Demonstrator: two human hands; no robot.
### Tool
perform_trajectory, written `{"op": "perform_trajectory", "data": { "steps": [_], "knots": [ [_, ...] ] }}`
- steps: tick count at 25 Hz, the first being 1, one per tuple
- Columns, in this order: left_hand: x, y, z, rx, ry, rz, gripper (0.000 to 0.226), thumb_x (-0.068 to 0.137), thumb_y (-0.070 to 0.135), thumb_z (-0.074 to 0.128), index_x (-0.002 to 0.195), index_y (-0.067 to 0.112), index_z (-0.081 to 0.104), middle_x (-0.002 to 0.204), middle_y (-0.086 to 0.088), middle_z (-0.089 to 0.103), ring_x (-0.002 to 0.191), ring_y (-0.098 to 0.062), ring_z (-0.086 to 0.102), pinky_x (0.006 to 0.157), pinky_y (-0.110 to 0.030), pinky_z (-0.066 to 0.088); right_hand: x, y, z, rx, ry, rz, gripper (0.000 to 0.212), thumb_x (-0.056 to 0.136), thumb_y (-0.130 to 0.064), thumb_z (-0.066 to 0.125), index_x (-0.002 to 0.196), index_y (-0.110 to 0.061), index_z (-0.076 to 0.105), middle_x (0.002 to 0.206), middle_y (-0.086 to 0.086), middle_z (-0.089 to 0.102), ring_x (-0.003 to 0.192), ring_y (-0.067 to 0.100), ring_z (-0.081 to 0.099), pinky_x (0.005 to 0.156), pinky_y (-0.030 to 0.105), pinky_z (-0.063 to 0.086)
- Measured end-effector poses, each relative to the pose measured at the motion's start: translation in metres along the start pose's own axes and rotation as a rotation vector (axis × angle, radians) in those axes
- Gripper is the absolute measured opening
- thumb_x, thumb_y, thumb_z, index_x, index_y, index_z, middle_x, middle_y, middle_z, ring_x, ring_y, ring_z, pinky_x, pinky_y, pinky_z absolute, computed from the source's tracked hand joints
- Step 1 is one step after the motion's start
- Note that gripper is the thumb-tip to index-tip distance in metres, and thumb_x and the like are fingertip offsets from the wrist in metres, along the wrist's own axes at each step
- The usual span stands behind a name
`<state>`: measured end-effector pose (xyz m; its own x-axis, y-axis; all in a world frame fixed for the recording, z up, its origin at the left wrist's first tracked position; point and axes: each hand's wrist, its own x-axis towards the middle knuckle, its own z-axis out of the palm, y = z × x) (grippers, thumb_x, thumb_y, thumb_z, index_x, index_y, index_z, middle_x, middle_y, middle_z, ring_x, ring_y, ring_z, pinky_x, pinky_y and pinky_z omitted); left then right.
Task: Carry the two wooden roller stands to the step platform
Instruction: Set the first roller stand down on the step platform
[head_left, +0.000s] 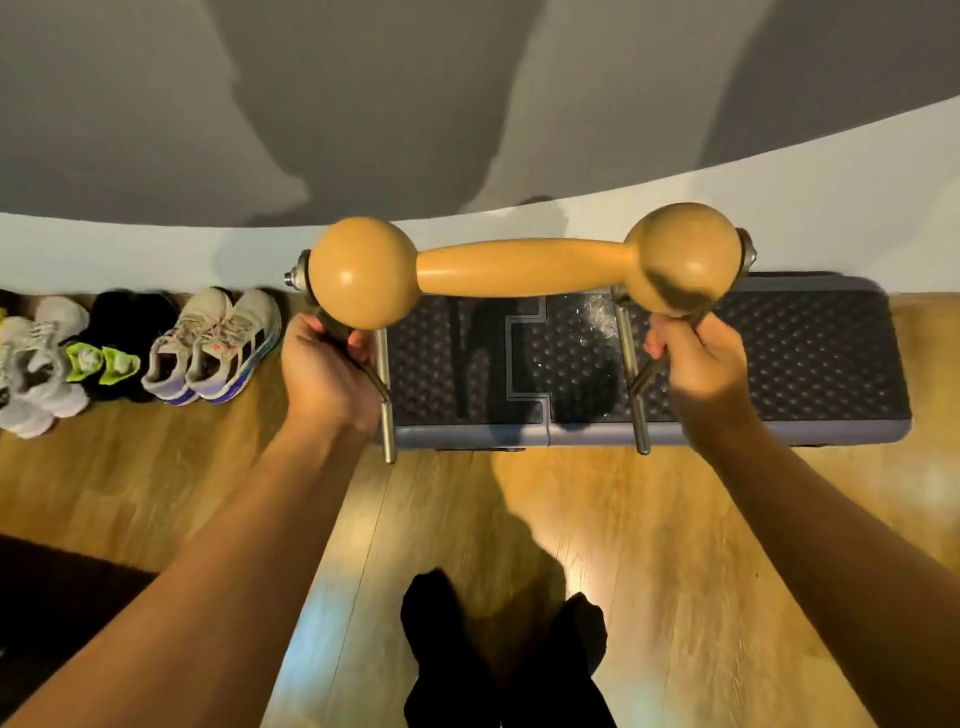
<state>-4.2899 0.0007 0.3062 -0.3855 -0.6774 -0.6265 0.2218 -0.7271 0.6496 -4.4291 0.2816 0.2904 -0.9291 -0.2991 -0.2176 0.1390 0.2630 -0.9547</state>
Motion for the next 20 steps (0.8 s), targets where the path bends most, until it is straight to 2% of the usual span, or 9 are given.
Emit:
{"op": "perform_trajectory", "data": {
  "steps": [1,2,5,7,11,16,20],
  "knots": [
    [0.009,-0.010,-0.008,0.003,0.004,-0.010,0.028,0.095,0.010,0.027,0.071,0.024,0.028,0.066,0.001,0.024,0.047,-0.011,0.029,0.053,-0.025,0.022,0.000,0.014,0.001,-0.038,-0.031,0.001,0.033,0.100,-0.015,0.052,0.077,0.008,0.051,0.070,0.030,0.047,0.066,0.039,0.044,0.060,0.041,0.038],
    [0.018,-0.020,-0.015,0.010,0.006,-0.017,0.027,0.095,0.010,0.027,0.072,0.024,0.028,0.068,0.000,0.022,0.048,-0.011,0.028,0.053,-0.025,0.022,0.001,0.027,0.000,-0.071,-0.044,0.026,0.034,0.100,-0.017,0.053,0.080,0.011,0.054,0.074,0.030,0.052,0.070,0.040,0.049,0.062,0.040,0.042],
    [0.037,-0.044,-0.029,0.036,0.008,-0.018,0.026,0.096,0.012,0.030,0.072,0.024,0.029,0.071,0.000,0.022,0.052,-0.012,0.027,0.057,-0.026,0.022,0.005,0.055,0.002,-0.110,-0.023,0.128,0.026,0.102,-0.018,0.056,0.081,-0.006,0.064,0.075,0.004,0.064,0.069,0.009,0.061,0.064,0.021,0.052],
    [0.051,-0.060,-0.036,0.053,-0.010,-0.025,0.028,0.097,0.012,0.031,0.072,0.024,0.029,0.071,-0.001,0.021,0.052,-0.012,0.025,0.057,-0.026,0.022,0.010,0.071,0.004,-0.139,-0.023,0.175,0.023,0.103,-0.020,0.056,0.083,-0.013,0.066,0.078,0.002,0.065,0.071,0.004,0.062,0.065,0.016,0.051],
    [0.074,-0.082,-0.040,0.094,-0.069,-0.022,0.030,0.098,0.012,0.029,0.070,0.023,0.030,0.070,-0.003,0.021,0.053,-0.013,0.025,0.055,-0.028,0.022,0.025,0.101,0.008,-0.162,0.002,0.212,0.023,0.104,-0.024,0.056,0.097,-0.006,0.068,0.089,0.012,0.068,0.083,0.017,0.063,0.075,0.027,0.053],
    [0.093,-0.099,-0.039,0.124,-0.110,-0.006,0.029,0.097,0.010,0.028,0.070,0.022,0.030,0.070,-0.004,0.020,0.054,-0.015,0.024,0.056,-0.029,0.020,0.039,0.124,0.009,-0.096,0.053,0.227,0.019,0.102,-0.025,0.056,0.086,-0.019,0.065,0.083,0.005,0.065,0.079,0.017,0.060,0.073,0.030,0.051],
    [0.102,-0.106,-0.033,0.141,-0.110,0.012,0.029,0.097,0.010,0.028,0.071,0.021,0.030,0.070,-0.005,0.021,0.053,-0.016,0.024,0.055,-0.030,0.021,0.043,0.130,0.009,-0.068,0.073,0.241,0.021,0.102,-0.024,0.056,0.083,-0.020,0.064,0.080,0.002,0.063,0.077,0.015,0.057,0.074,0.034,0.049]
  ]
}}
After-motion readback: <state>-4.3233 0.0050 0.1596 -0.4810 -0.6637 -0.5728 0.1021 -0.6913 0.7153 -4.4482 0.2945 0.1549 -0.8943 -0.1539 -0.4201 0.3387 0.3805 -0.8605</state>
